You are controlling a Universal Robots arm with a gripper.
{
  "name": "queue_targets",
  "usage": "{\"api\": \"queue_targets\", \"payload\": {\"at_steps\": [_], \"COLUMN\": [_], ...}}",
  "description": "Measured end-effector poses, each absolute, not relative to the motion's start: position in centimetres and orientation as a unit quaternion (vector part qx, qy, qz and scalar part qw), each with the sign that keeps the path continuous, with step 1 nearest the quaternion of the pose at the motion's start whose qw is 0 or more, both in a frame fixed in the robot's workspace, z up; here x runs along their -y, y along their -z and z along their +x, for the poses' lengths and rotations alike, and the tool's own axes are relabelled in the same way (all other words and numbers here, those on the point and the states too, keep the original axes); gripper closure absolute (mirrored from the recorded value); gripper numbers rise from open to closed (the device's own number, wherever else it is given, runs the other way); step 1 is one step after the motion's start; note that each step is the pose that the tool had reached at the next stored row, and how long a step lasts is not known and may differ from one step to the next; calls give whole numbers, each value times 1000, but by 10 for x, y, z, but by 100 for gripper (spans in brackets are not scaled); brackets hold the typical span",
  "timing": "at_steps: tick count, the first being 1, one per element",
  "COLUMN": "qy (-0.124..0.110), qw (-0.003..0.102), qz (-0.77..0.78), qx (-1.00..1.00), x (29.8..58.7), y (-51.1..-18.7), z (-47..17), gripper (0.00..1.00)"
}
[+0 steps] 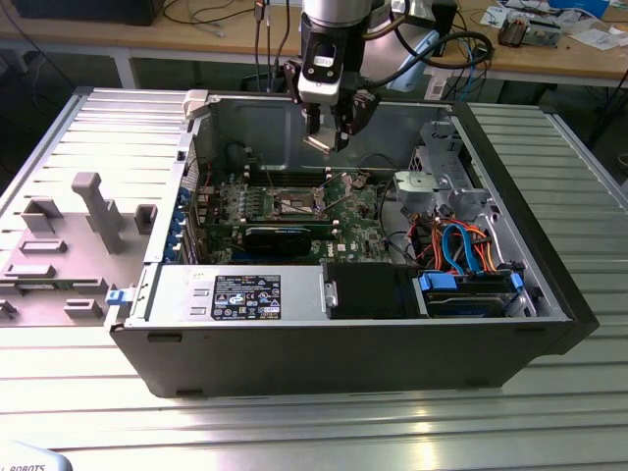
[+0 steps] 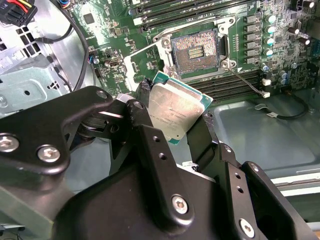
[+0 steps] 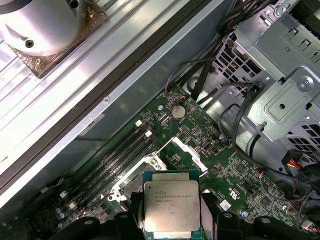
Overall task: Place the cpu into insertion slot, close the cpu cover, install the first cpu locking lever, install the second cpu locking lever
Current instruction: 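Place the cpu into insertion slot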
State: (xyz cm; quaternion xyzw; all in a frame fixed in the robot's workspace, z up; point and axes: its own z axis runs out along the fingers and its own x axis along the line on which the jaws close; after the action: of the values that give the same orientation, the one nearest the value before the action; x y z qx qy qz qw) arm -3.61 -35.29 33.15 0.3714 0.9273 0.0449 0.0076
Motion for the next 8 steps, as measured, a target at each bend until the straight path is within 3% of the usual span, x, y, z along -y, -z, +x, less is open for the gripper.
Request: {"api": "queue_targets", "payload": {"at_steps": [8], "qy": [-45], "qw": [8], "qz": [374], "qx": [-926], "x": [353], "y": [-331], "z": [-36], "gripper": [46]}}
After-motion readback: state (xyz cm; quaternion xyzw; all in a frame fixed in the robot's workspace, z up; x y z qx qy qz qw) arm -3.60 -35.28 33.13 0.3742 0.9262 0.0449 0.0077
